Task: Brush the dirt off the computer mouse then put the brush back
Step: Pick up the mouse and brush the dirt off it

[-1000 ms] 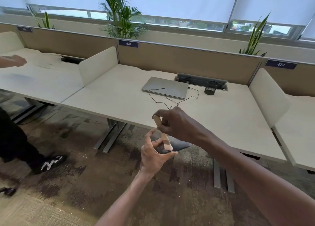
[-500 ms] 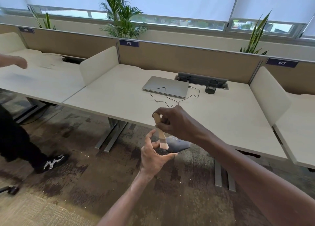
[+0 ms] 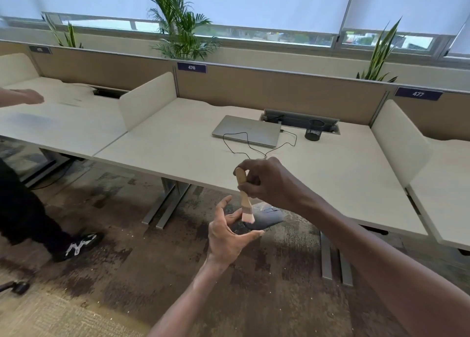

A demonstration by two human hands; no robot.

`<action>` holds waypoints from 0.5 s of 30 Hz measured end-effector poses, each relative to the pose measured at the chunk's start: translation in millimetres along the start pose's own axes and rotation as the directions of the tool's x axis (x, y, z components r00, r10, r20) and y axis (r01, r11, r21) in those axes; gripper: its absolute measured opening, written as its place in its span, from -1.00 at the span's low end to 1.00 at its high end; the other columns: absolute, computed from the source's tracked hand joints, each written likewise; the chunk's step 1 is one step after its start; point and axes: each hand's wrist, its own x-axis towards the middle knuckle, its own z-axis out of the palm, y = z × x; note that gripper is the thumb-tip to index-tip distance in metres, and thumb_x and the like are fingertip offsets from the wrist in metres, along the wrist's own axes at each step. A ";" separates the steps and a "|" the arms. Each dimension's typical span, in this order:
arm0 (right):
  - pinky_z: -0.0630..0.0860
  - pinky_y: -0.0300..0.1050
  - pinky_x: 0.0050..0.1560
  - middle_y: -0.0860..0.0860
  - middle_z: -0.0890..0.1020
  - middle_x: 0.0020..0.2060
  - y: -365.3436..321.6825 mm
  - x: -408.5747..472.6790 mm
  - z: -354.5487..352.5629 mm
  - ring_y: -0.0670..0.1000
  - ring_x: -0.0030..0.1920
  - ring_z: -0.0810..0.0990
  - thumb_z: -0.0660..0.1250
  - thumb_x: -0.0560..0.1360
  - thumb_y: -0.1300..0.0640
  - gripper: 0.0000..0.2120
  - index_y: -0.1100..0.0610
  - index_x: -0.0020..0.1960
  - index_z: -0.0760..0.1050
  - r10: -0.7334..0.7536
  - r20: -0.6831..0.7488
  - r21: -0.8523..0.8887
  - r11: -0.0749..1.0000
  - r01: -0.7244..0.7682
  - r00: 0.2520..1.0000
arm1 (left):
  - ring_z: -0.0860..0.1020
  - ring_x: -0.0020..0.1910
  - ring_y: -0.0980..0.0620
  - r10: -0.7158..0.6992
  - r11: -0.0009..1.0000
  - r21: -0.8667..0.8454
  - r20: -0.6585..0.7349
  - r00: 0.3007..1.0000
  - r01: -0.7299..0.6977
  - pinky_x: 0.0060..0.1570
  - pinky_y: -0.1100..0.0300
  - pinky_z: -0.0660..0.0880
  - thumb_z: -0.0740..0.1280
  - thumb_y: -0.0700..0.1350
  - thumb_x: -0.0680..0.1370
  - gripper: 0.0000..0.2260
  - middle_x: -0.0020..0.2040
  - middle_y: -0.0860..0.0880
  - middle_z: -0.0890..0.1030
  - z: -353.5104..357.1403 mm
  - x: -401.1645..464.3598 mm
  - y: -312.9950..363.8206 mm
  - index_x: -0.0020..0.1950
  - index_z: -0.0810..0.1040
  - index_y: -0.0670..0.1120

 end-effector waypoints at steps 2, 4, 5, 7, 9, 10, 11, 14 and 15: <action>0.64 -0.11 -0.25 0.07 0.71 -0.30 2.7 0.6 0.0 0.00 -0.34 0.69 0.47 0.49 0.30 -0.82 0.24 0.08 0.61 0.022 -0.008 -0.004 1.000 -0.022 1.000 | 0.52 0.04 0.57 -0.003 1.000 -0.007 -0.002 1.000 0.003 0.08 0.52 0.48 0.71 0.11 0.14 0.00 0.12 -0.20 0.71 -1.3 -0.8 -1.5 0.48 0.37 -0.10; 0.64 -0.04 -0.23 0.10 0.71 -0.30 5.8 1.6 -1.6 0.04 -0.33 0.68 0.46 0.49 0.31 -0.84 0.26 0.07 0.61 0.035 -0.046 -0.011 0.999 -0.036 0.998 | 0.55 0.06 0.52 -0.012 1.000 -0.016 0.001 1.000 0.012 0.10 0.47 0.51 0.69 0.15 0.15 0.00 0.12 -0.18 0.71 -2.7 -3.2 -2.1 0.49 0.36 -0.11; 0.65 0.01 -0.20 0.12 0.71 -0.29 7.7 0.5 -2.8 0.06 -0.32 0.69 0.46 0.49 0.31 -0.84 0.27 0.06 0.60 0.044 -0.070 -0.018 0.999 -0.045 0.997 | 0.57 0.07 0.49 -0.017 1.000 -0.022 0.010 1.000 0.017 0.10 0.44 0.52 0.68 0.16 0.16 0.01 0.13 -0.17 0.71 -2.7 -5.2 -2.2 0.49 0.35 -0.12; 0.65 0.09 -0.16 0.14 0.71 -0.28 11.3 -1.9 -5.3 0.08 -0.30 0.71 0.46 0.49 0.32 -0.83 0.28 0.07 0.60 0.067 -0.109 -0.012 0.998 -0.068 0.992 | 0.59 0.07 0.46 -0.024 0.999 -0.024 0.018 1.000 0.025 0.10 0.41 0.54 0.68 0.16 0.16 0.01 0.12 -0.15 0.72 -3.0 -8.0 -2.2 0.50 0.34 -0.13; 0.67 0.07 -0.18 0.15 0.71 -0.29 14.6 -4.8 -6.9 0.07 -0.33 0.71 0.46 0.49 0.33 -0.83 0.28 0.07 0.58 0.098 -0.121 0.047 0.995 -0.093 0.988 | 0.58 0.05 0.49 -0.030 0.999 -0.027 0.020 0.999 0.031 0.10 0.43 0.53 0.68 0.15 0.15 0.03 0.12 -0.15 0.72 -3.4 -9.0 -1.2 0.51 0.34 -0.14; 0.67 0.04 -0.20 0.15 0.71 -0.30 15.6 -6.1 -7.8 0.05 -0.34 0.71 0.46 0.49 0.34 -0.83 0.28 0.07 0.58 0.115 -0.114 0.086 0.991 -0.106 0.987 | 0.57 0.04 0.51 -0.032 0.999 -0.032 0.021 0.999 0.033 0.09 0.44 0.53 0.68 0.14 0.15 0.03 0.13 -0.17 0.71 -3.5 -8.8 -0.1 0.51 0.34 -0.15; 0.68 0.02 -0.21 0.16 0.71 -0.30 16.4 -7.0 -7.9 0.04 -0.35 0.71 0.46 0.49 0.34 -0.83 0.28 0.06 0.57 0.128 -0.096 0.115 0.986 -0.117 0.987 | 0.57 0.03 0.52 -0.033 0.999 -0.039 0.022 0.999 0.034 0.08 0.45 0.52 0.68 0.14 0.14 0.04 0.13 -0.18 0.71 -3.8 -9.0 0.4 0.51 0.34 -0.15; 0.70 -0.02 -0.20 0.16 0.71 -0.25 20.1 -8.7 -4.1 0.01 -0.32 0.72 0.46 0.49 0.34 -0.82 0.27 0.08 0.58 0.135 -0.047 0.086 0.988 -0.131 0.990 | 0.58 0.04 0.49 -0.034 0.999 -0.040 0.031 0.999 0.035 0.07 0.46 0.52 0.69 0.11 0.14 0.03 0.13 -0.17 0.71 -5.4 -11.6 -0.3 0.50 0.34 -0.15; 0.71 -0.01 -0.19 0.16 0.71 -0.24 21.4 -9.1 -3.1 0.01 -0.31 0.72 0.46 0.49 0.35 -0.81 0.28 0.09 0.58 0.145 -0.049 0.075 0.987 -0.141 0.988 | 0.60 0.06 0.45 -0.038 0.998 -0.038 0.037 0.999 0.040 0.07 0.46 0.53 0.69 0.11 0.14 0.03 0.12 -0.16 0.71 -5.7 -12.6 -0.4 0.51 0.33 -0.14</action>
